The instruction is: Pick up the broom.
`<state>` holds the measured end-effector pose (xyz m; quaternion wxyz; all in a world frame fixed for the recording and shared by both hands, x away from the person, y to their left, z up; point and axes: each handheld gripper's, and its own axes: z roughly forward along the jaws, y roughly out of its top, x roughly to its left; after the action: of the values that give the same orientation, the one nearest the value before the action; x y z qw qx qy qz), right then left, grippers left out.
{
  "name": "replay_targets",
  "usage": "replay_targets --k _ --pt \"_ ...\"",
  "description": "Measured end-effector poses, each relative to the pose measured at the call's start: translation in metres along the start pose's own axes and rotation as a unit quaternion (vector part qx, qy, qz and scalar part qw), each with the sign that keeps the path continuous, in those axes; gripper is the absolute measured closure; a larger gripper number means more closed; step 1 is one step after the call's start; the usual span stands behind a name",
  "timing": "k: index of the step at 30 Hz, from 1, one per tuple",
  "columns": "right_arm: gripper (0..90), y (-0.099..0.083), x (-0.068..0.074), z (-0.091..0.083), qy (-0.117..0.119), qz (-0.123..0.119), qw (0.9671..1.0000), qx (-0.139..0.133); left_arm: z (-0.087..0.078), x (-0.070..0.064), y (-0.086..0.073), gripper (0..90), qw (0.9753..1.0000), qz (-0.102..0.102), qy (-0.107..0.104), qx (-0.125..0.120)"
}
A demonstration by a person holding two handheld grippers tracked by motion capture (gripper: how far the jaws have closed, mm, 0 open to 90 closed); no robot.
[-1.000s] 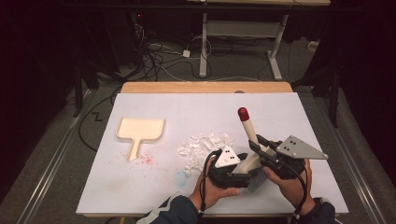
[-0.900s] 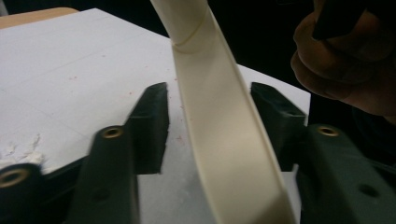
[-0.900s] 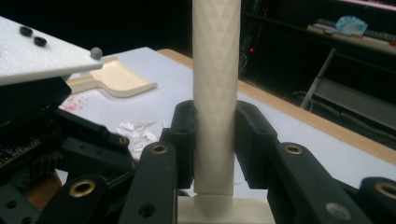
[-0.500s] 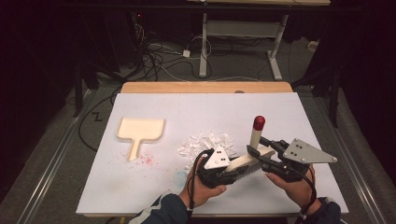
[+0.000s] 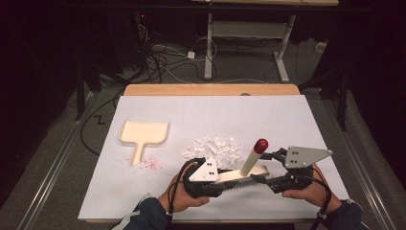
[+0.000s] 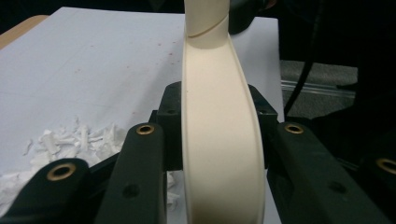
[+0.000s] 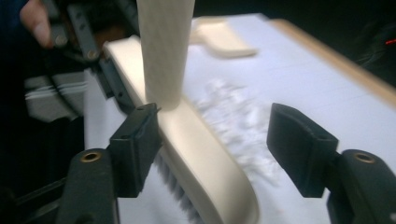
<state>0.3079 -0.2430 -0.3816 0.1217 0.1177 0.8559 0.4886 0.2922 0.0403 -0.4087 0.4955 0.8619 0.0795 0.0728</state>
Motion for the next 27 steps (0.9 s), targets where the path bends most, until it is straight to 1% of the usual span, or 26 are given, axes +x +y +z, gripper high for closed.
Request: replay_targets --k 1,2,3,4,5,6,7,9,10,12,14,15,16,17,18,19,20,21,22,23,24,25,26,27 --pt "34.1 -0.001 0.000 0.004 0.020 0.001 0.9998 0.007 0.000 -0.001 -0.001 64.7 0.9999 0.007 -0.014 0.003" --pt "36.7 -0.002 0.001 0.008 0.038 0.001 0.9992 0.012 0.000 -0.002 -0.001 64.7 0.9998 0.009 -0.020 0.002" --pt "36.7 -0.002 0.001 0.008 0.038 0.001 0.9992 0.012 0.000 -0.002 -0.001 64.7 0.9998 0.009 -0.020 0.002" --pt "40.0 -0.004 0.001 0.015 0.078 0.005 0.9966 0.025 0.001 -0.002 -0.001 64.7 0.9996 0.012 -0.027 0.002" --pt "44.2 -0.005 0.001 0.017 0.088 0.004 0.9958 0.026 0.002 -0.003 0.000 64.7 0.9992 0.013 -0.036 0.001" --pt "52.1 -0.006 0.001 0.018 0.108 0.007 0.9938 0.026 0.002 -0.003 0.000 64.7 0.9991 0.013 -0.041 -0.001" --pt "52.3 -0.007 0.002 0.020 0.123 0.004 0.9919 0.030 0.002 -0.004 0.000 64.7 0.9989 0.014 -0.046 -0.004" --pt "56.9 -0.007 0.005 0.024 0.126 -0.003 0.9909 0.046 0.003 -0.003 0.000 64.6 0.9985 0.016 -0.053 -0.003" --pt "58.4 -0.007 0.006 0.025 0.134 -0.008 0.9898 0.048 0.003 -0.004 0.000 64.6 0.9983 0.016 -0.055 -0.003" --pt "59.6 -0.008 0.007 0.027 0.141 -0.007 0.9885 0.054 0.004 -0.004 0.000 64.5 0.9983 0.016 -0.056 -0.004" --pt "63.9 -0.009 0.007 0.028 0.148 -0.009 0.9874 0.055 0.002 -0.001 -0.002 63.0 0.9975 0.010 -0.067 -0.019" --pt "63.9 -0.009 0.007 0.028 0.148 -0.009 0.9874 0.055 0.002 -0.001 -0.002 61.4 0.9975 0.010 -0.067 -0.019" --pt "66.4 -0.008 0.009 0.028 0.152 -0.015 0.9868 0.055 0.001 0.000 -0.002 60.2 0.9975 0.010 -0.065 -0.025" --pt "67.2 -0.007 0.009 0.028 0.152 -0.009 0.9868 0.055 -0.001 0.001 -0.003 58.7 0.9976 0.009 -0.060 -0.035" --pt "67.5 -0.007 0.010 0.028 0.149 -0.017 0.9872 0.055 -0.003 0.003 -0.004 57.2 0.9975 0.005 -0.056 -0.043" --pt "67.6 -0.006 0.010 0.027 0.141 -0.020 0.9881 0.058 -0.006 0.004 -0.005 53.9 0.9977 0.002 -0.048 -0.047" --pt "67.7 -0.006 0.009 0.027 0.128 -0.016 0.9896 0.064 -0.009 0.006 -0.005 48.1 0.9983 0.005 -0.033 -0.047" --pt "67.7 -0.006 0.008 0.026 0.122 -0.011 0.9902 0.067 -0.012 0.006 -0.006 42.9 0.9989 0.010 -0.016 -0.043" --pt "67.7 -0.006 0.007 0.025 0.117 -0.007 0.9909 0.066 -0.016 0.007 -0.007 39.6 0.9991 0.010 0.001 -0.041" --pt "67.7 -0.006 0.005 0.023 0.105 0.002 0.9922 0.067 -0.021 0.008 -0.009 34.1 0.9990 0.010 0.021 -0.039" --pt "67.7 -0.006 0.003 0.021 0.093 0.007 0.9935 0.064 -0.025 0.008 -0.011 28.8 0.9982 0.011 0.048 -0.034" --pt "67.7 -0.005 0.002 0.018 0.085 0.011 0.9945 0.061 -0.030 0.008 -0.014 26.2 0.9970 0.011 0.071 -0.030" --pt "67.7 -0.005 0.000 0.016 0.073 0.014 0.9957 0.056 -0.036 0.009 -0.018 23.0 0.9955 0.007 0.089 -0.030" --pt "67.7 -0.004 -0.002 0.013 0.062 0.019 0.9966 0.051 -0.041 0.011 -0.022 20.7 0.9935 0.009 0.111 -0.024"
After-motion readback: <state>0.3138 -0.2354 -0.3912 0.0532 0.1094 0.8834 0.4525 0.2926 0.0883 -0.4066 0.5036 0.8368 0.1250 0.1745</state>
